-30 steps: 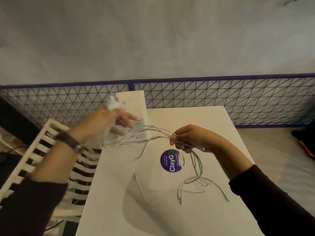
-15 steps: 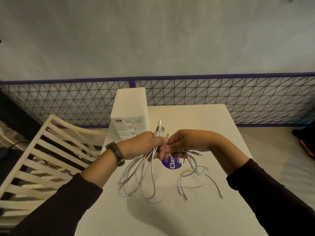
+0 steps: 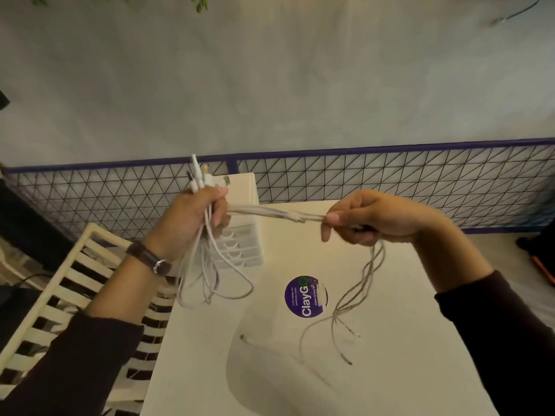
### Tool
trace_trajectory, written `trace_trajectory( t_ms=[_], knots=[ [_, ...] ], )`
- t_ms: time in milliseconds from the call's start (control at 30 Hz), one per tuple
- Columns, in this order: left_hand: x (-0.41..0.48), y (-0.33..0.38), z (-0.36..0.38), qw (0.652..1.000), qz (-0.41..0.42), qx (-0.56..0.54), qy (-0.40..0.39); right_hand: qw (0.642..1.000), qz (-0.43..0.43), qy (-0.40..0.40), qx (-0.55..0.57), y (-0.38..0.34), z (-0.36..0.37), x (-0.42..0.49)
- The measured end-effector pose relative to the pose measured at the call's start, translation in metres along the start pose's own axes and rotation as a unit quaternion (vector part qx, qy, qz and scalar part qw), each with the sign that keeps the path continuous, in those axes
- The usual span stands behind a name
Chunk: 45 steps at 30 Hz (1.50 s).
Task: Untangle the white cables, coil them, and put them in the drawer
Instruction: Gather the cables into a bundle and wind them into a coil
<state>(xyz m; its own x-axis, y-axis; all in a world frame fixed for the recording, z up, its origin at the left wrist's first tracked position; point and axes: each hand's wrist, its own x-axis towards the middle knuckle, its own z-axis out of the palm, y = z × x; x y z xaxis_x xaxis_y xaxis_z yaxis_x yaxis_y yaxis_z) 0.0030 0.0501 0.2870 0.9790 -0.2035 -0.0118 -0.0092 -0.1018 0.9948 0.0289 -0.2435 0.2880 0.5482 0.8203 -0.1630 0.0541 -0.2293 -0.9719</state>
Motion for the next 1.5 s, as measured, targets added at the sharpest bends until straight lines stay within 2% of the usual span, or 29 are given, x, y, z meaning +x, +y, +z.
trace_trajectory(
  t_ms=[100,200,367,600,800,967,1067,1133,1267,1400,1500],
  knots=[
    [0.000,0.012,-0.003,0.999,0.021,0.041,0.014,0.987,0.025,0.088,-0.129,-0.019,-0.009,-0.011],
    [-0.002,0.006,0.003,0.995,0.021,0.093,0.003,0.980,0.040,0.097,-0.172,-0.009,-0.002,-0.006],
    [-0.006,-0.004,0.015,0.988,0.026,0.147,-0.043,0.994,0.101,0.035,0.016,0.015,0.017,0.011],
    [-0.010,0.002,0.040,0.970,0.042,0.224,-0.088,0.997,-0.006,0.079,0.022,0.012,0.048,0.047],
    [-0.008,0.004,0.036,0.966,0.056,0.231,-0.099,0.995,0.018,0.008,0.094,0.007,0.043,0.047],
    [-0.004,0.002,0.028,0.970,0.059,0.226,-0.062,0.993,0.055,-0.009,0.100,0.007,0.041,0.045],
    [-0.003,0.000,0.020,0.973,0.060,0.220,-0.047,0.993,0.091,0.013,0.072,0.006,0.042,0.042],
    [-0.005,-0.001,0.019,0.972,0.056,0.224,-0.047,0.991,0.106,0.064,0.045,0.004,0.043,0.040],
    [-0.008,-0.002,0.022,0.972,0.065,0.219,-0.053,0.986,0.067,0.153,0.024,0.009,0.053,0.043],
    [-0.011,-0.003,0.029,0.974,0.064,0.209,-0.052,0.985,0.017,0.144,0.088,0.012,0.061,0.044],
    [-0.012,-0.003,0.021,0.979,0.068,0.186,-0.052,0.984,0.037,0.146,0.093,0.016,0.060,0.045]
  ],
)
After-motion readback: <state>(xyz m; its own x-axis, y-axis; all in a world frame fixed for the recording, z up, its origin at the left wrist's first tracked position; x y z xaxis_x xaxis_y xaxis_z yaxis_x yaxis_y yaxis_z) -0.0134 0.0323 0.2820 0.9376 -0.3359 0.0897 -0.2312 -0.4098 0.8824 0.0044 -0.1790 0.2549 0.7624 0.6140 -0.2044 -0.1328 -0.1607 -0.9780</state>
